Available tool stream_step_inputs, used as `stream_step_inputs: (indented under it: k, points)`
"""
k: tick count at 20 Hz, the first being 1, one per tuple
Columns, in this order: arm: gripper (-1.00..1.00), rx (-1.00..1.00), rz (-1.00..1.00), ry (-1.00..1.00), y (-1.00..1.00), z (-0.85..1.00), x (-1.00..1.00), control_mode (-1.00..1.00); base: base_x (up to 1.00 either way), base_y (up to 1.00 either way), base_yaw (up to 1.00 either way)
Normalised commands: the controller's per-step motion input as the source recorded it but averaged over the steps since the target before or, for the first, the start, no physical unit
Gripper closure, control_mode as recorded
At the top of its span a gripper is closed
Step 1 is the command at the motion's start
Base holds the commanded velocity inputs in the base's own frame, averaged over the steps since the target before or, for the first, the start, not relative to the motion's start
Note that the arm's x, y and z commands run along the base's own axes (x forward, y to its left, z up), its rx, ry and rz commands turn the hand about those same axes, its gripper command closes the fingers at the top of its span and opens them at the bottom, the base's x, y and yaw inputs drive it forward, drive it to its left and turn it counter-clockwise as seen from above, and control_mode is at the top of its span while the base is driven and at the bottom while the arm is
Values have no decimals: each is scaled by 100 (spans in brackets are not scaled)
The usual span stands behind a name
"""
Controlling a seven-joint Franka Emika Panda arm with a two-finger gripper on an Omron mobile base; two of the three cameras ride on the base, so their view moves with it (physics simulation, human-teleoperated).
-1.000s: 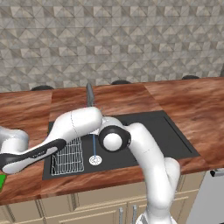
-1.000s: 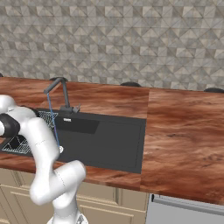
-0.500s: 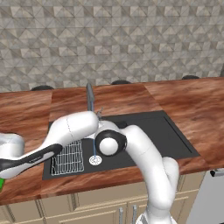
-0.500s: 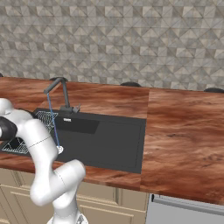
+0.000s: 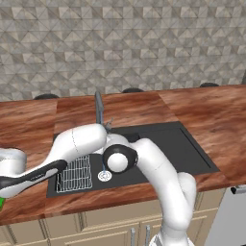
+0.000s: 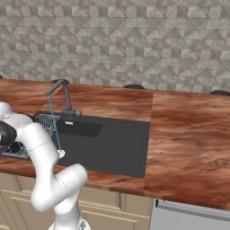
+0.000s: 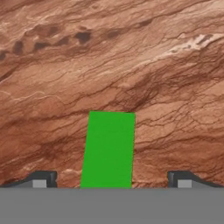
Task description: Soak the sponge with water for a few seconds and then drop it inside the sink.
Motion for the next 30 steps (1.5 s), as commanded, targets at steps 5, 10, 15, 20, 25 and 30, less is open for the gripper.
stream_step_inputs:
  k: [5, 10, 15, 20, 25, 30]
  points:
    - [-100, 3, 0, 0, 0, -15, 4, -100, 0, 0, 0]
    - [-100, 3, 0, 0, 0, 0, 14, -100, 0, 0, 0]
    - [-100, 3, 0, 1, 0, -15, 17, -100, 0, 0, 0]
    - [-100, 2, 0, 2, 1, -24, 11, -100, 0, 0, 0]
    - [-100, 0, 0, 1, 13, -9, 1, -100, 0, 0, 0]
    - [-100, 0, 0, 1, 21, 0, 0, -100, 0, 0, 0]
